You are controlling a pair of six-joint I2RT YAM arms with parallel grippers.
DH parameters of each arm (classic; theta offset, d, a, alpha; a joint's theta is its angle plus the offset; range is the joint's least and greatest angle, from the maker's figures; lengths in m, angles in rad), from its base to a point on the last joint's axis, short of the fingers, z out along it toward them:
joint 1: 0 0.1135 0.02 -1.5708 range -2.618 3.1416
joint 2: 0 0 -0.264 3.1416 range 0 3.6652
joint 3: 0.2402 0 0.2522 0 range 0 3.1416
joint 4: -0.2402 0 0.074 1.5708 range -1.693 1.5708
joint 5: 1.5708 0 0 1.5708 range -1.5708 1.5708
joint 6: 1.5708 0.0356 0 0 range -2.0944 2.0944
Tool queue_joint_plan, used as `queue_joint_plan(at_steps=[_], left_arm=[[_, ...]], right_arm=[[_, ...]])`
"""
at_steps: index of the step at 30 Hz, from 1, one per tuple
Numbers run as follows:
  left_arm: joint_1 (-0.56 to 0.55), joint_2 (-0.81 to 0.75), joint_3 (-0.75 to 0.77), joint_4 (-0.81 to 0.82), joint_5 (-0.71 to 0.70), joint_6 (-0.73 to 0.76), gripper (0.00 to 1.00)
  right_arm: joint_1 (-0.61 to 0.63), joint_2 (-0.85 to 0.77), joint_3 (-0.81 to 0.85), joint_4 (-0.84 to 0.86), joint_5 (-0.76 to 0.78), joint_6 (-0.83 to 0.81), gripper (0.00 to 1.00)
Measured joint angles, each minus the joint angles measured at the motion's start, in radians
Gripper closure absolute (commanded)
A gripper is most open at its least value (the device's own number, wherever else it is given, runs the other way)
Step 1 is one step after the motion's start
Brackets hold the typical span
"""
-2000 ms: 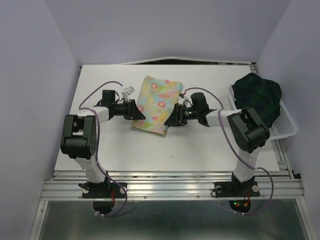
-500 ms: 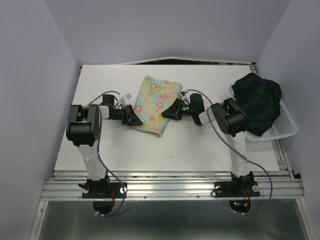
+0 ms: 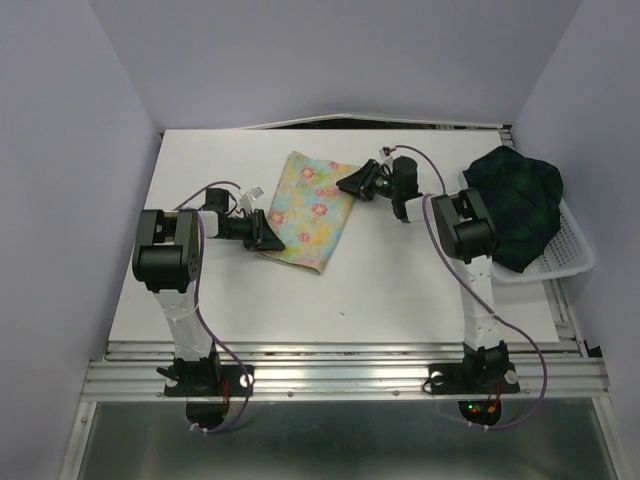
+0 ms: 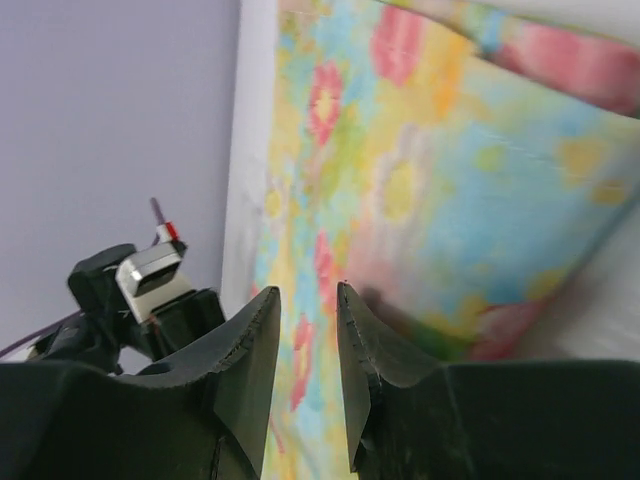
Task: Fold and stack the skirts
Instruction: Fold the skirt
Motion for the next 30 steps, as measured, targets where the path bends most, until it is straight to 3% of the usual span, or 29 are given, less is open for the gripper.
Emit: queue_joint_plan(at_steps=[7, 14, 18, 22, 26, 30], left_arm=[[0.0, 0.0, 0.0, -0.002, 0.001, 0.002, 0.67], [-0.005, -0.07, 0.0, -0.035, -0.008, 0.054, 0.36], [0.0, -0.229, 0.0, -0.06, -0.039, 0.092, 0.28], [0.021, -0.452, 0.043, -0.05, -0.037, 0.093, 0.26], [0.072, -0.555, 0.09, -0.024, -0.036, 0.062, 0.26], [0.14, -0.584, 0.071, -0.008, -0.033, 0.008, 0.25]], right_arm=[[-0.013, 0.107, 0.116, -0.084, 0.031, -0.028, 0.63], [-0.01, 0.092, 0.179, -0.219, -0.004, -0.151, 0.46], [0.015, -0.055, 0.18, -0.472, 0.002, -0.438, 0.44], [0.071, -0.26, 0.167, -0.676, 0.053, -0.728, 0.51], [0.217, -0.487, 0.125, -0.836, 0.171, -1.032, 0.58], [0.415, -0.608, 0.004, -0.893, 0.274, -1.209, 0.58]])
